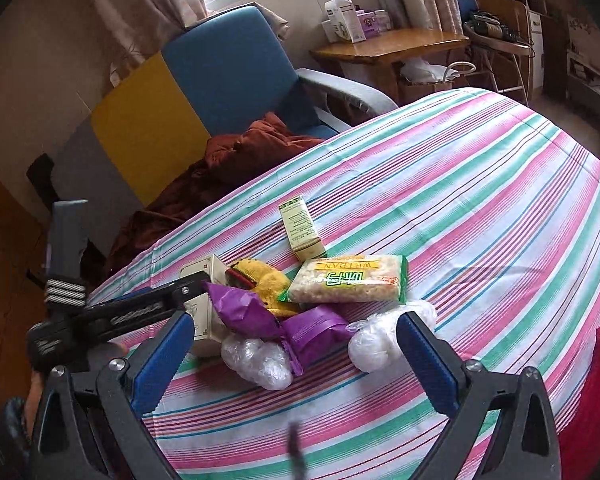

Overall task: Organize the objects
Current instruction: 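Move both grippers back to the pile of remaining items, then grasp the white medicine box with left gripper while right gripper grasps purple snack packet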

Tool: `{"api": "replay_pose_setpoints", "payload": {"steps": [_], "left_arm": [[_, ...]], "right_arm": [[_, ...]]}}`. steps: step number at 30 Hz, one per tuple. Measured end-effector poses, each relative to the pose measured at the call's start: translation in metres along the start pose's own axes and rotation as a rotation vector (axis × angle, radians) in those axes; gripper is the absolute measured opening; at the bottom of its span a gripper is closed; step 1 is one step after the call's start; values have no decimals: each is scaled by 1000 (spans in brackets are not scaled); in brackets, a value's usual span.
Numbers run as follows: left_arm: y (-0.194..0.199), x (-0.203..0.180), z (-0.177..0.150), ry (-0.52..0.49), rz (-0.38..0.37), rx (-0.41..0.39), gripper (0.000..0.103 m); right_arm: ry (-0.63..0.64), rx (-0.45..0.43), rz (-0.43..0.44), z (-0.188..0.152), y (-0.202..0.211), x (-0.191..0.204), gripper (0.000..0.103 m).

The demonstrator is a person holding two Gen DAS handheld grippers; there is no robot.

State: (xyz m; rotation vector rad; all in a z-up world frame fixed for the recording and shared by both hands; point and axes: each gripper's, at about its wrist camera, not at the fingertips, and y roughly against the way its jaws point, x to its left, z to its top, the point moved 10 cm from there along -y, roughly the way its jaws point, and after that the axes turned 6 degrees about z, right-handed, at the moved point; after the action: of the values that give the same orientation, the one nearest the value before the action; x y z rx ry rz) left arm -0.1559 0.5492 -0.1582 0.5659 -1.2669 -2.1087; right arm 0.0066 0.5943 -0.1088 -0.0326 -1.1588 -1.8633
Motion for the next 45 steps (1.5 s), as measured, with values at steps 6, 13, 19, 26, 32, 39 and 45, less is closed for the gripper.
{"api": "replay_pose_setpoints", "payload": {"steps": [6, 13, 19, 26, 32, 39, 45], "left_arm": [[-27, 9, -20, -12, 8, 70, 55], [-1, 35, -63, -19, 8, 9, 52], [24, 45, -112, 45, 2, -40, 52], [44, 53, -148, 73, 13, -92, 53], [43, 53, -154, 41, 18, -118, 54], [42, 53, -154, 35, 7, -147, 54], [39, 49, -154, 24, 25, -177, 55]], "right_arm": [[10, 14, -21, -2, -4, -2, 103], [68, 40, -34, -9, -12, 6, 103], [163, 99, -23, -25, -28, 24, 96], [286, 146, 57, -41, -40, 56, 83], [470, 240, 58, -69, -65, 86, 76], [598, 334, -10, -91, -98, 89, 76], [644, 337, -34, -95, -112, 89, 75]]}}
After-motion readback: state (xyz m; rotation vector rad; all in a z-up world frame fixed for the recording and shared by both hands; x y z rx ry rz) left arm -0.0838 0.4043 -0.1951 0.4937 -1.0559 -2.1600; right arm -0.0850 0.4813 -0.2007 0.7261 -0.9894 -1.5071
